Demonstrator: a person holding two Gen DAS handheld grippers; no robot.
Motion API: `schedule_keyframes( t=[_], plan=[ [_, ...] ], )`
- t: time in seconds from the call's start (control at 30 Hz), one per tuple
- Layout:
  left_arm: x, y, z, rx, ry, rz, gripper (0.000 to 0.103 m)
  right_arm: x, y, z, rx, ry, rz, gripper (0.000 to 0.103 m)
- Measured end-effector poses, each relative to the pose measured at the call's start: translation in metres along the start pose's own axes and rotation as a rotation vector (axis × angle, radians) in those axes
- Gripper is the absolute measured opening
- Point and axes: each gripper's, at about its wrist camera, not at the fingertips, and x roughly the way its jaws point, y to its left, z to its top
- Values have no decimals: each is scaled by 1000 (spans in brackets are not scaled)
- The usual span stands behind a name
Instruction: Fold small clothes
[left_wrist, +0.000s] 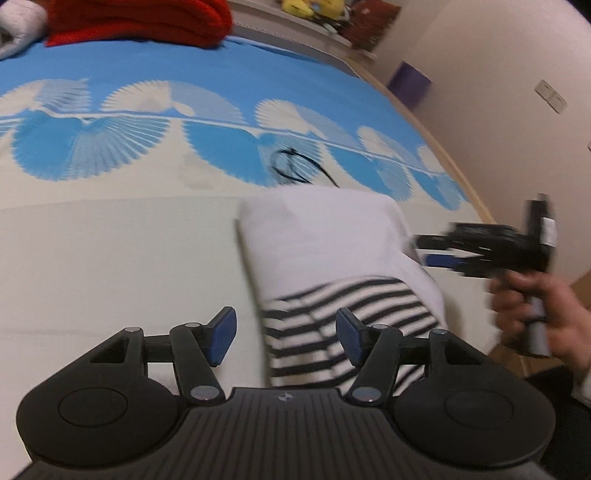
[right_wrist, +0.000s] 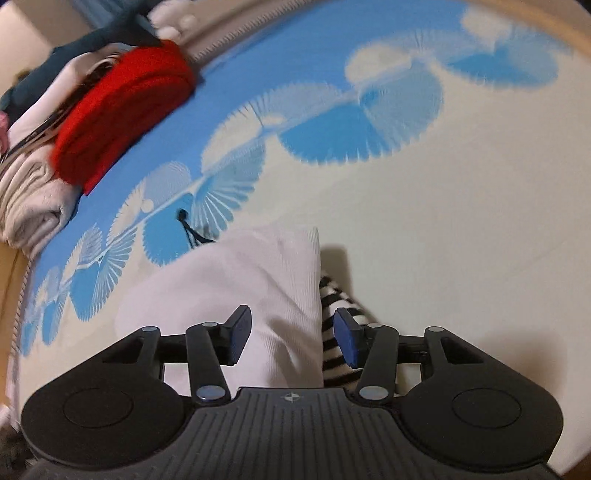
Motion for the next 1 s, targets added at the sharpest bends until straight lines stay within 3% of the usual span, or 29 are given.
schedule_keyframes(
  t=[0.1, 0.13, 0.2, 0.23, 0.27, 0.33, 0.37, 0.4, 0.47, 0.5, 0.57, 0.63, 0.7, 0.77, 0.87, 1.0],
  plan=[
    [17, -12, -3, -33, 18, -29, 68, 28, -4, -2, 80, 71, 19, 52],
    [23, -16, -4, -42, 32, -33, 69, 27, -2, -4, 105, 56, 46, 51],
    [37, -23, -7, -42, 83, -24, 70, 26, 0, -1, 123, 50, 104, 29],
    [45, -25, -10, -35, 117, -10, 72, 23, 0, 1, 138, 25, 119, 6],
    [56, -29, -14, -24, 164, 14, 74, 15, -1, 6, 173, -31, 164, 6],
    [74, -32, -23, 2, 240, 70, 83, -6, 0, 16, 206, -158, 334, 6],
    [82, -34, -27, 20, 268, 102, 83, -11, 3, 19, 167, -186, 365, 6],
    [87, -35, -30, 33, 287, 125, 83, -5, 8, 21, 110, -164, 298, 6],
    [95, -38, -34, 52, 311, 133, 83, 23, 7, 14, 55, -25, 54, 6],
    [97, -40, -35, 61, 318, 131, 83, 33, 5, 10, 51, 30, -3, 7],
    [100, -42, -37, 81, 328, 140, 83, 31, 3, 10, 51, 15, -56, 11],
    [102, -42, -38, 86, 343, 144, 84, 12, 6, 13, 27, -76, -106, 15],
    [105, -40, -40, 87, 358, 141, 84, -7, 4, 13, 13, -134, -91, 27],
    [104, -40, -37, 85, 350, 132, 84, -18, -8, 10, 33, -118, -3, 43],
    [91, -35, -33, 63, 304, 97, 83, -18, -13, -3, 7, 26, 135, 53],
    [75, -28, -18, -54, 180, 25, 83, -20, -9, -30, -99, 124, 114, 54]
  ],
)
